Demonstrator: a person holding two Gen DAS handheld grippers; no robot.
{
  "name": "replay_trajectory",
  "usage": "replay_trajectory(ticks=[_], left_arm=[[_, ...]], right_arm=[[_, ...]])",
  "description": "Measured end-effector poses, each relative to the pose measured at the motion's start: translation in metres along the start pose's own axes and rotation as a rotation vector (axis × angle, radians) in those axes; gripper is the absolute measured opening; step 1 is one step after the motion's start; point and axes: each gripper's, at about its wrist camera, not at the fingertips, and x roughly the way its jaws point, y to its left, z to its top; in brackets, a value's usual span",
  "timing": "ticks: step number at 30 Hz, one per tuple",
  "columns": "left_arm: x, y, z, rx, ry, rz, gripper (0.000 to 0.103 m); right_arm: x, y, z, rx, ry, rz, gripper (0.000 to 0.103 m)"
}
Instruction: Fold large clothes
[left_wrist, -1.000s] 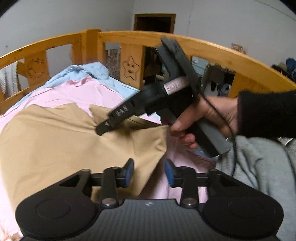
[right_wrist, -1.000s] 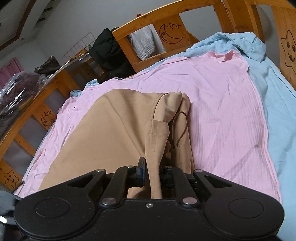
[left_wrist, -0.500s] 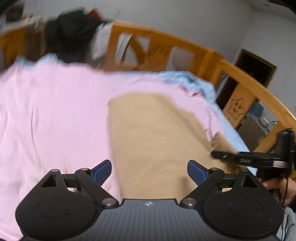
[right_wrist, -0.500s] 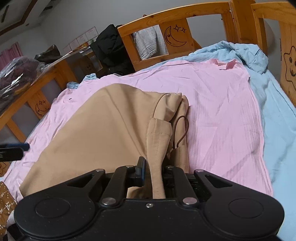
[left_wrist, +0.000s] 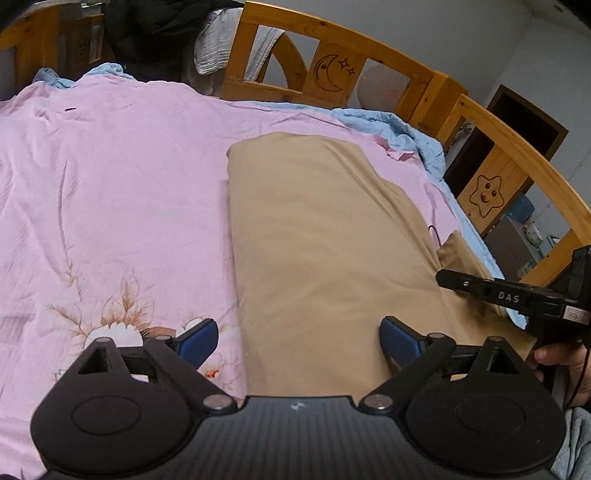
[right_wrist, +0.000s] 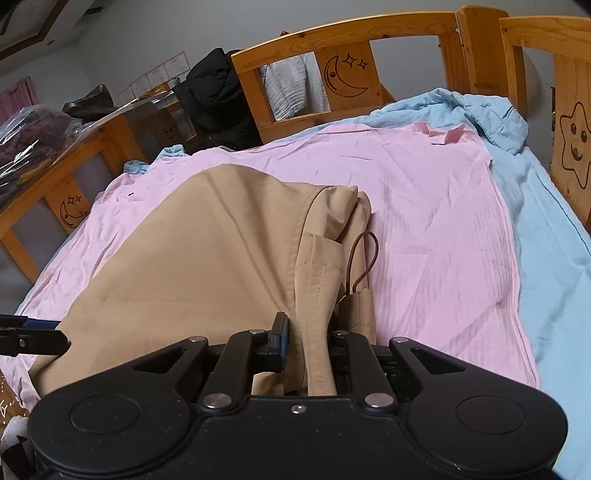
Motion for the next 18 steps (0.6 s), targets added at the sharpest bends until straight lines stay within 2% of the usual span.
replay_trajectory(ticks=[6,12,14,16,18], left_arm=[[0.01,0.004,-0.002,-0.009,0.041,0.013,0.1],[0.027,0.019,-0.008,-0.084,0.088,-0.014,0.103],[0.026,0.018,-0.008,-0.071,0.079,-0.005,0.103],[0.025,0.015,-0.008,-0.043,0.068,0.012,0.103],[0.024,0.011,-0.007,-0.027,0.063,0.022,0.103]], right_arm=[[0.003,0.0,-0.001,-0.003,0.016,-0.009,0.014],[0.008,-0.005,-0.002,0.016,0.046,-0.031,0.024],[0.003,-0.004,0.0,0.014,0.025,-0.038,0.028],[-0.007,-0.003,0.003,0.009,-0.023,-0.048,0.036],[-0.02,0.007,0.008,-0.074,-0.105,-0.085,0.045]])
